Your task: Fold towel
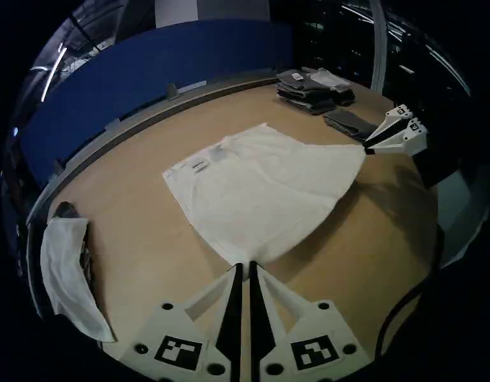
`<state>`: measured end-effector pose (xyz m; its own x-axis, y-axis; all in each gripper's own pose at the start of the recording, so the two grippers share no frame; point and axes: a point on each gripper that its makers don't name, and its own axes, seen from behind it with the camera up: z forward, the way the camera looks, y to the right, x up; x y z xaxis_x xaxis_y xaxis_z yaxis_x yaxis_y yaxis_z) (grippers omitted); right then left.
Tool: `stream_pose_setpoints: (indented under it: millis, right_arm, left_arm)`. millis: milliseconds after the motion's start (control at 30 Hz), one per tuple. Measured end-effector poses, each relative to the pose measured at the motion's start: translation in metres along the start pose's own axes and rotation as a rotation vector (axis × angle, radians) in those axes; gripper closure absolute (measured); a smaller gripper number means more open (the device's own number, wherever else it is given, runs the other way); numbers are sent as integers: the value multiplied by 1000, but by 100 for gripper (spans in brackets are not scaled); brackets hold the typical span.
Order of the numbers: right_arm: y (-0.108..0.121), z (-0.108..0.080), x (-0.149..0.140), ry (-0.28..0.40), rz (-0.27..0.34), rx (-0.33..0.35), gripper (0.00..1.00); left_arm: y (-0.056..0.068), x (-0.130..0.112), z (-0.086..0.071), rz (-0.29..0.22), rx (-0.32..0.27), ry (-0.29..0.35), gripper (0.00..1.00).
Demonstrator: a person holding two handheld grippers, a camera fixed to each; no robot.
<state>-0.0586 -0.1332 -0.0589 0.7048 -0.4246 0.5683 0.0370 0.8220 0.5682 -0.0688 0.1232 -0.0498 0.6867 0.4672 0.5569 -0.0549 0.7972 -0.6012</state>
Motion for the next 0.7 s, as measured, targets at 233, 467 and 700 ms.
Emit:
stream_pose_setpoints:
  millis: [233,467,700]
  right_arm:
    - [1,-22,20,30,-10,-7,91]
    - [3,-43,39,60,-9,-15,91]
    - [3,-62,50,79,2,-13,91]
  left_arm:
    - [-2,20,-19,-39,11,23,93]
    - [-2,36,-38,-66,12,44,93]
    - [1,50,-55,-73,11,64,93]
